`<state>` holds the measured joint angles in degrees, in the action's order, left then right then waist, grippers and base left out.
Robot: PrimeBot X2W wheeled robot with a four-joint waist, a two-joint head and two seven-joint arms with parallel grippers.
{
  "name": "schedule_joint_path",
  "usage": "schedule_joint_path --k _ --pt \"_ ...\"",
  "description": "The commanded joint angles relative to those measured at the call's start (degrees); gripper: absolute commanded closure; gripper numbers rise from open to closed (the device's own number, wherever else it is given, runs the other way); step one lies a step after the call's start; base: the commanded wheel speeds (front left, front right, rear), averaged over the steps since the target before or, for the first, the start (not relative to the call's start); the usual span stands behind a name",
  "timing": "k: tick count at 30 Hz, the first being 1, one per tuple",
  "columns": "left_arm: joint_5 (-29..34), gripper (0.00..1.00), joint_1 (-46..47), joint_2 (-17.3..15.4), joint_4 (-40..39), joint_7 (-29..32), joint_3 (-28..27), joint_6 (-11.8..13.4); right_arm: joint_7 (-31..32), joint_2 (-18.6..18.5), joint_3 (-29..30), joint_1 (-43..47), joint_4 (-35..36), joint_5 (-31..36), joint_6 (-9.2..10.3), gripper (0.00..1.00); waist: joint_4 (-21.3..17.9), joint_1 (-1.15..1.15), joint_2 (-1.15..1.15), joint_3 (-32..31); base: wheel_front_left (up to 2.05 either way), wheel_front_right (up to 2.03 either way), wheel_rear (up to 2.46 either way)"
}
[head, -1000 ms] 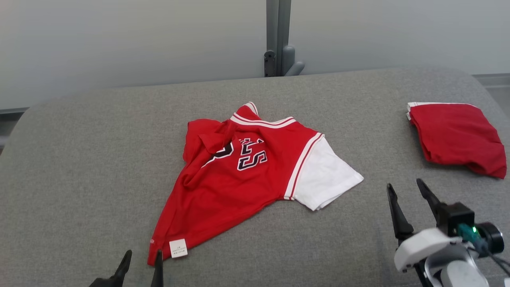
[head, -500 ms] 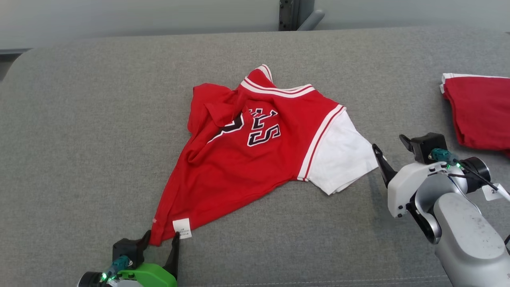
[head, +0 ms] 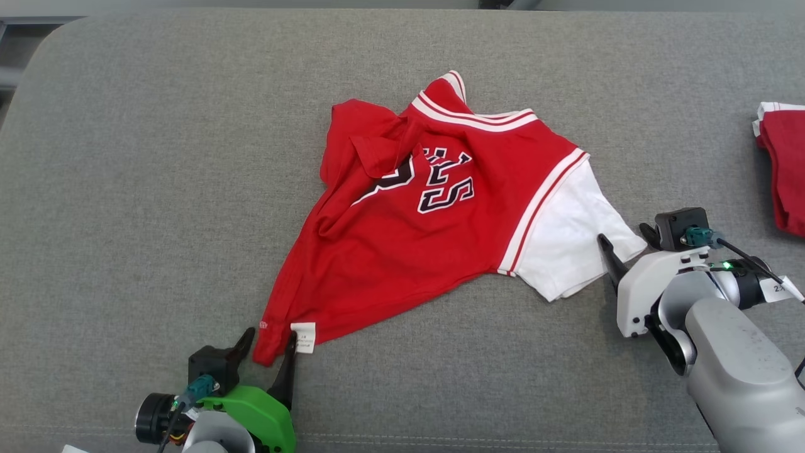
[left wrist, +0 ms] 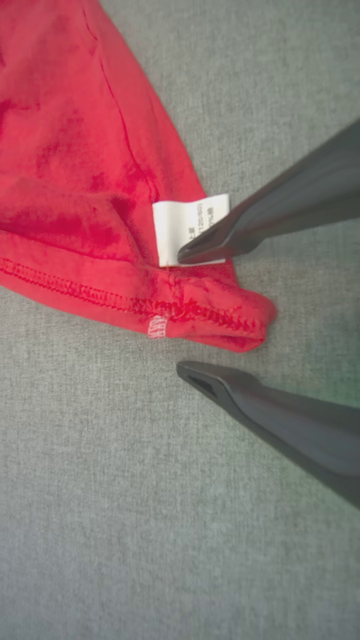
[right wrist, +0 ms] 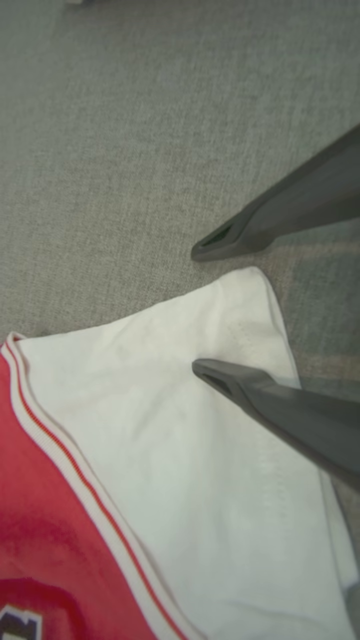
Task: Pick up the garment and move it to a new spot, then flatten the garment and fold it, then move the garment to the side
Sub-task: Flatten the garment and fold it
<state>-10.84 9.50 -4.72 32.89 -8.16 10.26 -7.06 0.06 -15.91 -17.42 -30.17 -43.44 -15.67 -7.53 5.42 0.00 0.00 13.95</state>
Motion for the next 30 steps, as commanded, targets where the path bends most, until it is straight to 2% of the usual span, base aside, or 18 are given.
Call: schedule_joint_path --k 1,2,3,4,7,11,13,14,15,16,22,26,30 --pt "-0.7 0.38 -0.7 -0.5 2.4 1.2 0.3 0.2 1.0 0.5 -1.1 0.5 -2.1 -1.5 0.09 0.06 0.2 0.00 0.00 0.0 0.00 0.00 0.00" --pt "-1.0 0.60 -0.9 -0.4 2.6 1.7 0.7 0.1 1.3 0.7 -1.6 0.6 -2.7 -2.5 0.06 0.51 0.1 0.00 0.00 -0.2 0.00 0.00 0.00" --pt "-1.4 0.91 -1.1 -0.3 2.8 2.1 1.2 0.0 1.3 0.9 -2.1 0.7 -2.9 -3.7 0.05 1.00 0.0 0.00 0.00 -0.4 0.00 0.00 0.00" --pt "-1.8 1.00 -1.5 -0.3 2.8 2.6 1.6 -0.2 1.8 1.2 -3.3 1.0 -2.9 -4.9 0.03 1.00 -0.2 0.00 0.00 -0.6 0.00 0.00 0.00" --pt "-3.3 1.00 -3.0 -0.8 2.1 4.2 2.2 -0.2 0.8 0.3 -4.6 1.5 -1.4 -9.7 0.05 1.00 -0.9 0.00 0.00 -1.7 0.00 0.00 0.00" --pt "-9.1 1.00 -5.7 -0.8 -2.9 8.4 2.3 -0.4 -1.0 -1.7 -4.5 1.9 4.2 -18.1 0.06 1.00 -1.9 0.00 0.00 -3.9 0.00 0.00 0.00" --pt "-15.3 1.00 -7.0 -0.8 -9.1 11.5 3.3 -0.5 -2.7 -4.1 -2.3 2.6 9.1 -23.0 0.10 1.00 -2.3 0.00 0.00 -5.1 0.00 0.00 0.00" --pt "-20.2 1.00 -8.3 -3.3 -17.0 14.8 4.1 -0.5 -3.5 -6.9 0.2 4.5 14.4 -27.6 0.10 1.00 -2.8 0.00 0.00 -6.3 0.00 0.00 0.00" --pt "-22.4 1.00 -9.6 -4.4 -20.8 16.3 4.0 -0.4 -3.6 -8.0 1.5 5.3 17.4 -29.7 0.09 1.00 -3.3 0.00 0.00 -7.0 0.00 0.00 0.00" --pt "-22.4 1.00 -9.6 -4.4 -20.8 16.3 4.0 -0.4 -3.6 -8.0 1.5 5.3 17.4 -29.7 0.09 1.00 -3.3 0.00 0.00 -7.0 0.00 0.00 0.00" --pt "-32.8 1.00 -15.9 -8.2 -44.7 24.6 2.0 -0.2 0.0 -14.7 11.1 10.5 35.1 -36.8 0.10 1.00 -5.6 0.00 0.00 -9.5 0.00 0.00 0.00" --pt "-38.5 1.00 -16.2 -9.1 -58.5 29.3 0.3 1.0 4.8 -15.7 17.6 12.0 46.1 -39.2 0.07 1.00 -6.8 0.00 0.00 -9.4 0.00 0.00 0.00" --pt "-42.2 1.00 -10.2 -10.9 -67.4 33.6 -3.0 3.3 10.5 -14.7 23.3 8.3 53.8 -39.3 0.06 1.00 -7.6 0.00 0.00 -7.5 0.00 0.00 0.00"
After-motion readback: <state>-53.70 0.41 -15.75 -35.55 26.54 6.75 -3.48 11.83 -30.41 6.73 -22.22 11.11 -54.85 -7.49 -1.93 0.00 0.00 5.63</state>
